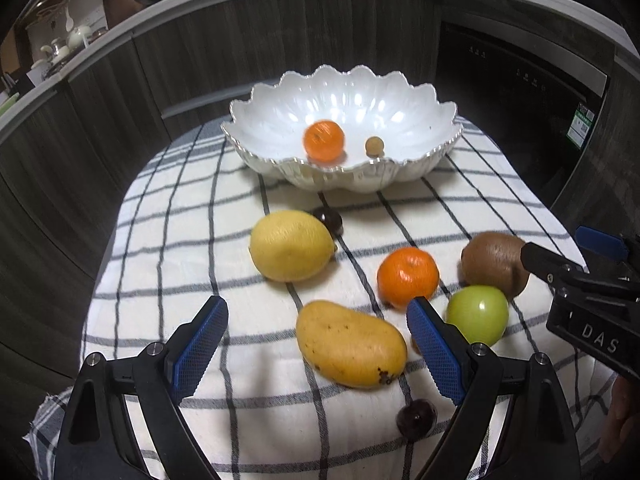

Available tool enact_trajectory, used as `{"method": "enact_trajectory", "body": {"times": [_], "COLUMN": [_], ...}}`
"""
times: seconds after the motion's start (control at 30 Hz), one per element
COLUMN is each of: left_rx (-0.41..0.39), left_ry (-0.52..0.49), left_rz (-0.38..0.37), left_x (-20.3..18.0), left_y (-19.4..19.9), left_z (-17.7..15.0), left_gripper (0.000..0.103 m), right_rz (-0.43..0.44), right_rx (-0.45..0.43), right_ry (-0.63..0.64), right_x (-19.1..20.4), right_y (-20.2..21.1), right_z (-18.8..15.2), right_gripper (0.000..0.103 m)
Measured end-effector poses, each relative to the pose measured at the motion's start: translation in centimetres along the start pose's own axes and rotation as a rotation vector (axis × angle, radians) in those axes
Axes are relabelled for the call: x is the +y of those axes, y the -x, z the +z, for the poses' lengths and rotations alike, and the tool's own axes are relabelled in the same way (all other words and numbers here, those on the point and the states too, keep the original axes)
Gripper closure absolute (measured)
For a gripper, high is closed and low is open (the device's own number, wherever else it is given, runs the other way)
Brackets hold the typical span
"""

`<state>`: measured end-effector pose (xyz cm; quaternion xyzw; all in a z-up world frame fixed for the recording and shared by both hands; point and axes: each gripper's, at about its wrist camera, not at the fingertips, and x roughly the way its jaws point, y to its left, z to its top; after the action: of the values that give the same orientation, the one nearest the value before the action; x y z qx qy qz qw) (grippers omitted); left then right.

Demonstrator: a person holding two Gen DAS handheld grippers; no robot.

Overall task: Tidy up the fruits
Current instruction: 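Move both tools back toward the mango and kiwi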

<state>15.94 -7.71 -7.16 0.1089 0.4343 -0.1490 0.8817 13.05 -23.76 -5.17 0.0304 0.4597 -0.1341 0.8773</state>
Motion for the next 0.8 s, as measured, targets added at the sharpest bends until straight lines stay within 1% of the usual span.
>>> {"method": "enact_trajectory", "body": {"times": [0.23,0.53,0.63,0.73,0.8], "left_rx": [0.043,0.056,0.064,0.077,0.087], "left_ry": [-0.01,-0.002,0.003,0.015,0.023], "left_rz": [-0.012,-0.024,-0.029,-0.042,-0.053], "left_x": [-0.5,-0.6,-0.6,-0.5,-0.5], "left_y": [-1.4,-2.4,-2.8,-3.3,-3.6], "left_z": [-1.0,-1.3,-1.4,-1.7,-1.8], "left_gripper": [0.012,0.012,0.013,0.015,0.019], "right_rz": [-0.009,-0.021,-0.023,-0.028,-0.028], "right_rx": [0.005,0.015,-0.001,-0.018,-0.021], "right_ry": [0.001,0.004,-0.004,0.001,0.003], "right_x": [-0.1,-0.1,-0.3,-0.2,0.0], "right_y": [-0.5,-1.2,-1.3,-1.3,-1.2], "right_z": [-0.4,-0.6,-0.7,-0.8,-0.8], "right_gripper": [0.031,0.031,0.031,0.031,0.031]}}
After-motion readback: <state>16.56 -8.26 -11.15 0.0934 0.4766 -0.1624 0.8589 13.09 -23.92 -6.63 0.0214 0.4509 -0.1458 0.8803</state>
